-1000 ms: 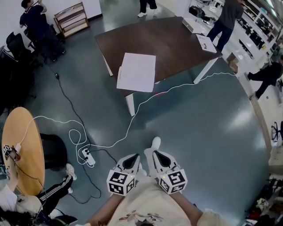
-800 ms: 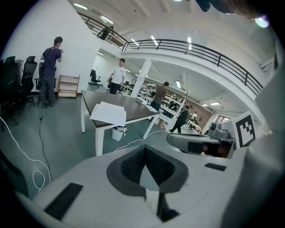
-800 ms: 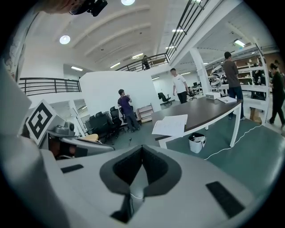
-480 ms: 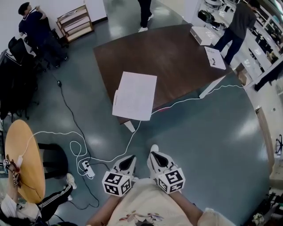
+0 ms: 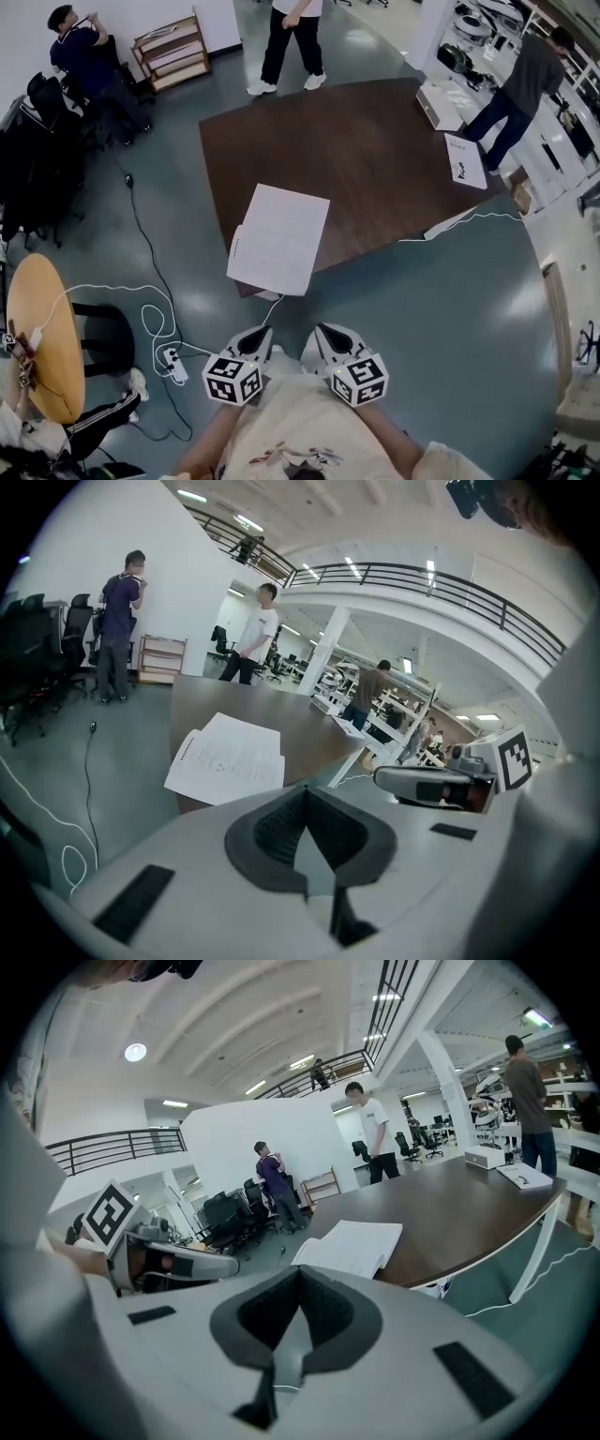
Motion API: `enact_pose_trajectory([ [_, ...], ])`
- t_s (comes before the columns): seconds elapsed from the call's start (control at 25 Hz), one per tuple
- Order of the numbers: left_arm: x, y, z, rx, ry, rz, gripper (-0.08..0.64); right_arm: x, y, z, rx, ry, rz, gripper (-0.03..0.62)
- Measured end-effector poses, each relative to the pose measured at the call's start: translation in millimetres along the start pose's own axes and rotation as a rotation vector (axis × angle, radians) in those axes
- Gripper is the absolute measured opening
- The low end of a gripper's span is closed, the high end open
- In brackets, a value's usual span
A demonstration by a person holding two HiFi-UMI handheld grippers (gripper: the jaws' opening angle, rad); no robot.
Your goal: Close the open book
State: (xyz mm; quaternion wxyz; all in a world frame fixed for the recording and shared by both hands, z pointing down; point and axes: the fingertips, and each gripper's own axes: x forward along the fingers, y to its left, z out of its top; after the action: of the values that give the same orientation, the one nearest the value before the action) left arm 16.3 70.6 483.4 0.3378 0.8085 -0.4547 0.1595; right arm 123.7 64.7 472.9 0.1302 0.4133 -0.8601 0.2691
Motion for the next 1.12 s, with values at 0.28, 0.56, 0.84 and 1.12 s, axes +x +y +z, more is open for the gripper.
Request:
enact_pose_trajectory([
  [0.28,20.7,58.5,3.8,-0.153,0.028,0.008,0.009,20.5,-13.2,-2.0,0.017,0.042,-0.009,0.005],
  [0.56,50.2,128.6,7.2,-0.262,0.067,0.016,0.068,51.9,-14.6,1.8,0.005,0.077,-0.017,0.006],
  [0.84,69.4,170.0,16.9,-0.305,0.069,0.024,0.084,101.6,-27.4,-2.3,-0.042,0.130,-0.033,0.006],
  [1.12,77.9,197.1,15.4,-0.345,0.076,0.025,0.124,153.6,-20.4,-2.2,-0.047,0.184,-0.005,0.005],
])
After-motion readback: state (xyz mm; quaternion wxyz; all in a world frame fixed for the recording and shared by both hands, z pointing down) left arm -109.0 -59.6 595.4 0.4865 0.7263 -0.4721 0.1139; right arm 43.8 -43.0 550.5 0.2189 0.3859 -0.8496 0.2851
